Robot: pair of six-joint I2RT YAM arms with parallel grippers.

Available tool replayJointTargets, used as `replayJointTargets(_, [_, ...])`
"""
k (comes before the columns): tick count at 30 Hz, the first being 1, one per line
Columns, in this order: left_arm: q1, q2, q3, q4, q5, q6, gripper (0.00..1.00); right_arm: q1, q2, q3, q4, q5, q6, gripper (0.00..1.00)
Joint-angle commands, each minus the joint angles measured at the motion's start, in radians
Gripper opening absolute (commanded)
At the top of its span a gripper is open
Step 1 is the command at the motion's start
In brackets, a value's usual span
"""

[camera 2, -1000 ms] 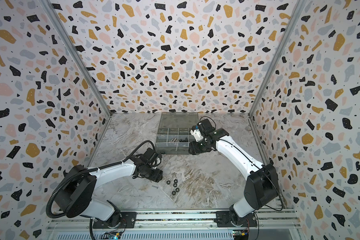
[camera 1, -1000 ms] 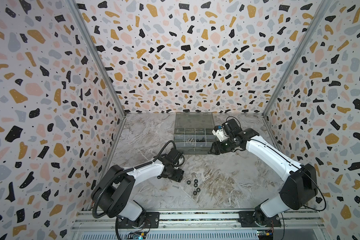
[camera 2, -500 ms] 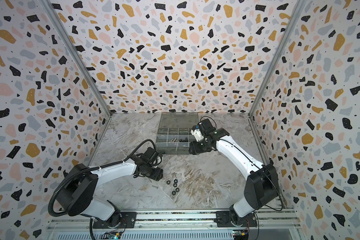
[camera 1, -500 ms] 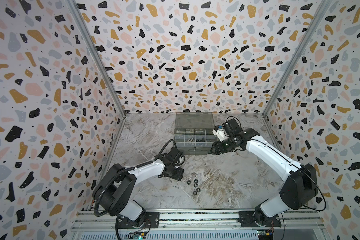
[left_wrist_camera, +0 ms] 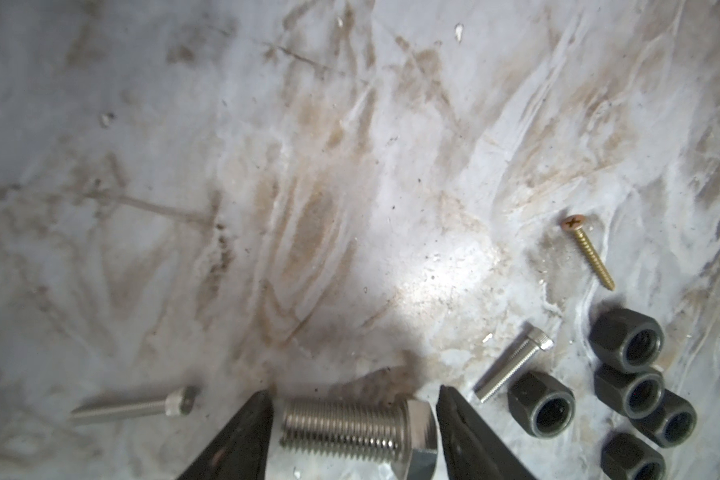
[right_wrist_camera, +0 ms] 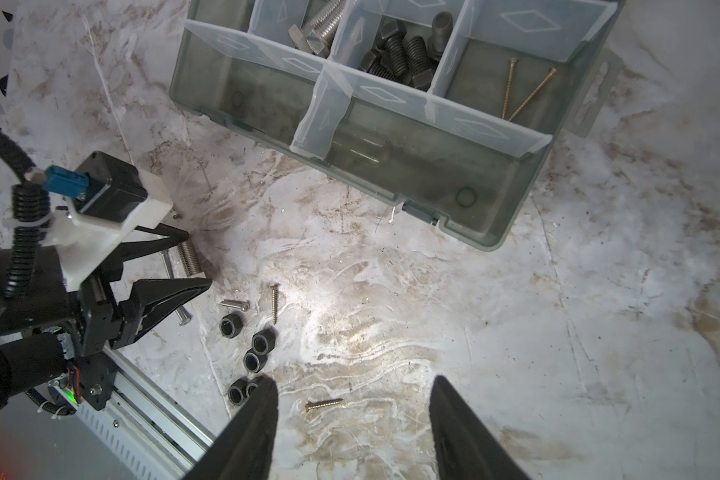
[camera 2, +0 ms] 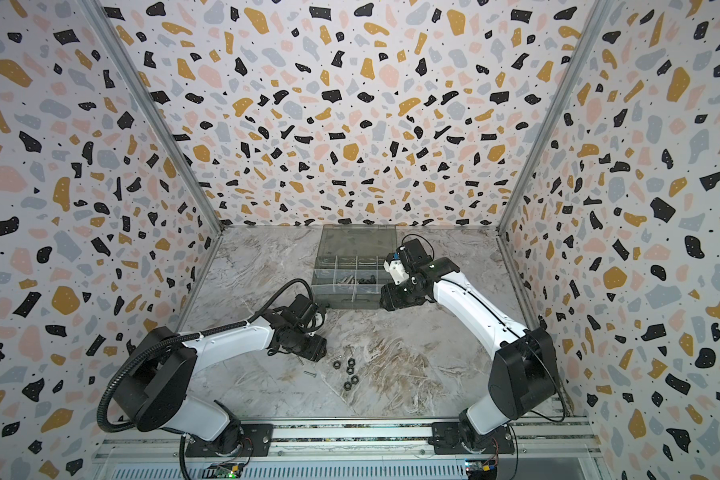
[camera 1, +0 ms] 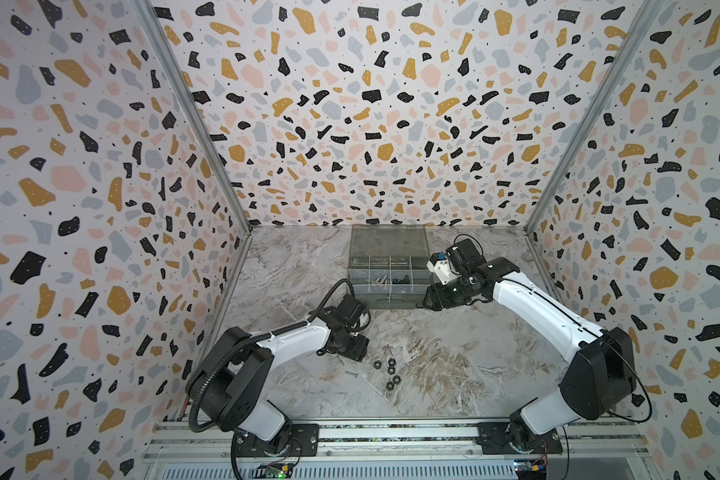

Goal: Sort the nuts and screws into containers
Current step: 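Lower the left gripper to the pile and grasp the large silver hex bolt, then carry the large hex bolt over the organizer and release it into a compartment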

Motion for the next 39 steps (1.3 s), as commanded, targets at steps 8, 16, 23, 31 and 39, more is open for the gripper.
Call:
replayJointTargets(8, [-0.032,0.015,-0.041,-0.022,0.02,-0.019,0.63,-0.004,-0.056,-0.005,-0.027,0.008,-0.006,0.6])
replayJointTargets(16, [-0.042,0.037,-0.041,-0.033,0.016,-0.026,0.59,-0.004,-0.081,-0.021,-0.028,0.012,-0.002,0.6])
replayJointTargets(23, [-0.049,0.05,-0.037,-0.04,0.012,-0.032,0.53,-0.003,-0.104,-0.041,-0.029,0.02,0.006,0.6])
replayJointTargets(31, [-0.049,0.032,-0.012,-0.059,0.001,-0.03,0.46,-0.005,-0.11,-0.035,-0.027,0.021,0.01,0.61])
replayJointTargets(39, [-0.049,0.036,0.118,-0.125,-0.016,-0.016,0.44,-0.019,-0.104,-0.017,-0.029,0.021,0.003,0.6])
